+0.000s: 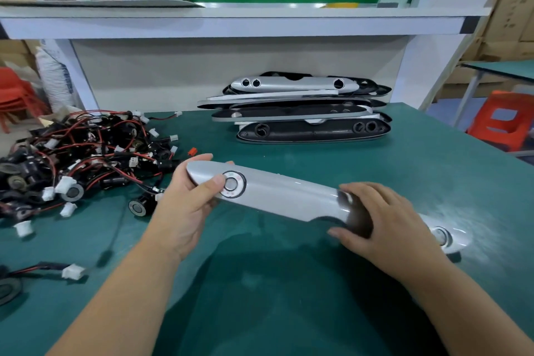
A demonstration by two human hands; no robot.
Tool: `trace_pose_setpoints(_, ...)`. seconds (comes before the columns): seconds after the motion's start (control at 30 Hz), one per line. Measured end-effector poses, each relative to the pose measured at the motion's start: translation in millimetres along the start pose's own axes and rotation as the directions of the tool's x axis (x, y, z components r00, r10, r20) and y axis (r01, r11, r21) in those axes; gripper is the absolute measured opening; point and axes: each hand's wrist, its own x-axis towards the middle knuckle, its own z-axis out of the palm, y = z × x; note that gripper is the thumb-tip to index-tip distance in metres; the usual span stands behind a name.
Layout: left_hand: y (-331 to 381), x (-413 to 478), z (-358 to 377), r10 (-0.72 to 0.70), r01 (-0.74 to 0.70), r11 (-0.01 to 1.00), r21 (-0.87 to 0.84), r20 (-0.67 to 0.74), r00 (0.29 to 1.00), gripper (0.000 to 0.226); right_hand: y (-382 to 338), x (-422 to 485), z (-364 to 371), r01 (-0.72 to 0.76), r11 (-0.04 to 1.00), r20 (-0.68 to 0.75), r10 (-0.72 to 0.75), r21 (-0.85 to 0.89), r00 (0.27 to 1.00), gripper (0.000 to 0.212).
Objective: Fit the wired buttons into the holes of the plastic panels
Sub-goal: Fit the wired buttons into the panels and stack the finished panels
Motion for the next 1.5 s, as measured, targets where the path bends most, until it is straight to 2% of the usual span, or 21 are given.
trace_pose_setpoints(0.1,-6.3,-4.4,12.3,-0.009,0.009,1.0,-0.007,0.037,0.999,0.045,-36.0,13.6,12.2,0.109,0.991,-0.149,-0.097,0.079,0.984,0.056)
trace_pose_setpoints(0.2,-13.6,-9.0,18.4,-0.016,0.017,1.0,-0.008,0.065,0.998,0.047,-72.6,24.2,26.9,0.156,0.98,-0.232,-0.125,0.121,0.965,0.057)
trace_pose_setpoints(0.3,-18.9,-13.2,22.0,-0.049,0.05,0.999,-0.016,0.08,0.996,0.049,-97.6,34.2,35.3,0.11,0.986,-0.199,-0.083,0.128,0.976,0.054)
trace_pose_setpoints(0.47,-17.9,-12.3,22.7,-0.073,0.075,0.996,-0.038,0.047,0.996,0.021,-96.0,40.6,34.6,0.102,0.97,-0.121,-0.076,0.222,0.99,0.043)
trace_pose_setpoints(0.53,-17.7,-13.9,25.3,-0.093,0.094,0.995,-0.027,0.056,0.994,0.02,-88.6,41.2,31.5,0.104,0.961,-0.067,-0.09,0.256,0.994,0.04)
trace_pose_setpoints(0.73,-17.4,-15.9,29.2,-0.106,0.105,0.994,0.005,0.061,0.993,0.019,-80.7,39.7,27.9,0.169,0.956,0.029,-0.181,0.241,0.983,0.046)
trace_pose_setpoints(0.83,-18.3,-14.6,27.9,-0.109,0.109,0.994,0.006,0.045,0.993,0.019,-80.9,38.1,26.4,0.149,0.956,0.044,-0.165,0.251,0.985,0.052)
trace_pose_setpoints(0.9,-18.7,-14.0,27.9,-0.097,0.097,0.995,0.007,0.052,0.994,0.018,-82.6,38.9,25.9,0.126,0.958,-0.003,-0.129,0.257,0.992,0.051)
trace_pose_setpoints(1.0,-18.9,-13.1,27.5,-0.071,0.069,0.997,0.033,0.069,0.995,0.034,-85.8,39.8,25.3,0.128,0.951,-0.052,-0.118,0.28,0.992,0.04)
trace_pose_setpoints(1.07,-19.0,-12.8,27.1,-0.076,0.071,0.994,0.078,0.066,0.995,0.045,-85.6,39.2,25.0,0.152,0.945,-0.04,-0.146,0.29,0.988,0.035)
trace_pose_setpoints(1.27,-20.0,-13.2,21.4,-0.103,0.095,0.964,0.249,0.019,0.994,0.058,-84.1,40.1,23.4,0.159,0.956,0.03,-0.171,0.247,0.985,0.033)
trace_pose_setpoints(1.33,-21.3,-12.9,20.7,-0.118,0.117,0.95,0.29,-0.013,0.993,0.056,-79.4,39.0,22.1,0.135,0.957,0.042,-0.151,0.258,0.988,0.038)
trace_pose_setpoints(1.4,-22.7,-11.7,20.3,-0.13,0.136,0.945,0.297,-0.04,0.991,0.049,-70.0,40.0,18.7,0.021,0.967,0.072,-0.04,0.253,0.997,0.048)
trace_pose_setpoints(1.5,-23.7,-9.8,19.7,-0.158,0.168,0.936,0.31,-0.058,0.986,0.046,-57.2,43.3,17.8,-0.157,0.985,0.211,0.139,0.07,0.968,0.065)
